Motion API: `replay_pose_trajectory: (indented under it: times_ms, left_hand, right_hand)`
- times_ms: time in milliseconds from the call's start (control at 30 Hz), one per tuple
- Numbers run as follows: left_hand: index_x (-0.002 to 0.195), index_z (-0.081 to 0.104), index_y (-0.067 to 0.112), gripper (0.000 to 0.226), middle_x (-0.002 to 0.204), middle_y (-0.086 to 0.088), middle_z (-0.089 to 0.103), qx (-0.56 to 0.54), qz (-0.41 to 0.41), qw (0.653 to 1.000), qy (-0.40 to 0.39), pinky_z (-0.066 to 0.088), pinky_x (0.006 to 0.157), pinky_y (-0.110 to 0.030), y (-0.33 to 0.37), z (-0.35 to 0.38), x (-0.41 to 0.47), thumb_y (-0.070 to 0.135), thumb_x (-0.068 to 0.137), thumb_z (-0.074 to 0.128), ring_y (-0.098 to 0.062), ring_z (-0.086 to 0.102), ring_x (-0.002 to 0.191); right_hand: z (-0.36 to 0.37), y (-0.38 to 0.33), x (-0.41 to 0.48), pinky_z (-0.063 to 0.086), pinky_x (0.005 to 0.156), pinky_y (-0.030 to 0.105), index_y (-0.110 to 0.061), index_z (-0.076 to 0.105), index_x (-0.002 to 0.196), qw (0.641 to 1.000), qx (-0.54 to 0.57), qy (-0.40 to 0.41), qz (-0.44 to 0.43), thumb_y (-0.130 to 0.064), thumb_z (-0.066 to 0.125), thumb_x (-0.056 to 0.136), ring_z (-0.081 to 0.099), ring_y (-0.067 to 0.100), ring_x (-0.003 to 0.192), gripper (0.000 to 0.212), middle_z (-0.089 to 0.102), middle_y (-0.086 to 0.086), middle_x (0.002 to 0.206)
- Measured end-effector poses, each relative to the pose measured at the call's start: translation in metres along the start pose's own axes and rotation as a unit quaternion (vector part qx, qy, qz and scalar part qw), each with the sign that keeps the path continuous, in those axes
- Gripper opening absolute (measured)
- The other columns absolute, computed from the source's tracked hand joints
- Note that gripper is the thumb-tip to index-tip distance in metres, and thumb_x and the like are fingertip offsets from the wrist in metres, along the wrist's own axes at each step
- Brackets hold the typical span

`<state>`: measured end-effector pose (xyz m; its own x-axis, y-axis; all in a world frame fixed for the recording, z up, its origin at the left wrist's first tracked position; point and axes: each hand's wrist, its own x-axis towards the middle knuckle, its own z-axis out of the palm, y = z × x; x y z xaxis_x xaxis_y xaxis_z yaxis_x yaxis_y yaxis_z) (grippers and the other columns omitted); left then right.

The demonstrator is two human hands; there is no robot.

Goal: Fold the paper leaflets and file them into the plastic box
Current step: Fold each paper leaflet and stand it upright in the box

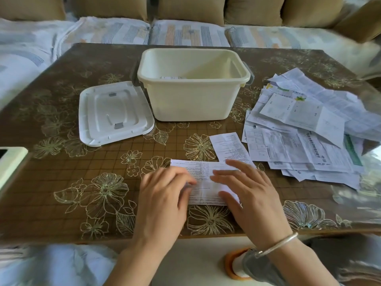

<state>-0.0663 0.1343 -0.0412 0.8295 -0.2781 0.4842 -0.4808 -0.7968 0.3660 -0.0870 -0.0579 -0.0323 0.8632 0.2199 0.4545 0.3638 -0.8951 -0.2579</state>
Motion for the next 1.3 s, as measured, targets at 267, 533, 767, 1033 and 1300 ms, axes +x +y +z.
replay_pose_trajectory:
  times_ms: [267,533,767,1033,1300]
  left_hand:
    - [0.095,0.072,0.035,0.023,0.100,0.026,0.065,-0.053,0.015,0.997,-0.060,0.036,0.089,-0.028,-0.011,-0.008,0.004,0.047,0.085,0.056,0.002,0.056,0.097]
    - [0.098,0.071,0.028,0.034,0.097,0.021,0.064,-0.055,0.052,0.995,-0.057,0.039,0.085,-0.029,-0.016,-0.010,0.004,0.055,0.080,0.061,-0.006,0.057,0.093]
    - [0.087,0.071,0.022,0.025,0.078,0.015,0.068,-0.083,-0.053,0.995,0.004,0.043,0.059,-0.017,-0.009,-0.003,0.012,0.042,0.091,0.056,-0.003,0.058,0.066]
    - [0.089,0.065,0.025,0.013,0.079,0.012,0.061,0.006,-0.094,0.996,-0.009,0.036,0.040,-0.019,-0.007,0.007,0.027,0.034,0.085,0.072,-0.010,0.052,0.052]
    - [0.110,0.067,0.017,0.040,0.106,0.000,0.060,0.063,-0.087,0.994,0.010,0.042,0.082,-0.031,-0.008,0.009,0.027,0.034,0.075,0.076,-0.018,0.053,0.095]
  right_hand:
    - [-0.005,0.017,0.004,0.050,0.089,0.033,-0.026,0.073,0.099,0.992,0.048,-0.068,-0.099,-0.051,0.059,0.086,0.060,0.003,0.111,0.031,0.068,-0.017,0.113]
    - [-0.004,0.009,0.009,0.053,0.063,0.031,-0.019,0.070,0.087,0.997,0.053,0.007,-0.056,-0.028,0.053,0.092,0.066,0.011,0.074,0.020,0.070,-0.010,0.080]
    - [0.003,0.004,0.018,0.050,0.048,0.025,-0.028,0.065,0.096,0.993,0.086,0.046,0.062,-0.040,0.055,0.088,0.055,0.001,0.059,0.017,0.065,-0.015,0.073]
    - [0.012,0.008,0.026,0.048,0.066,0.022,-0.029,0.060,0.108,0.990,0.069,-0.008,0.119,-0.030,0.073,0.080,0.055,0.007,0.087,0.031,0.064,-0.013,0.098]
    - [0.004,0.002,0.037,0.041,0.073,0.023,-0.033,0.058,0.116,0.988,-0.011,-0.083,0.131,-0.037,0.069,0.082,0.044,0.012,0.106,0.037,0.056,-0.012,0.111]
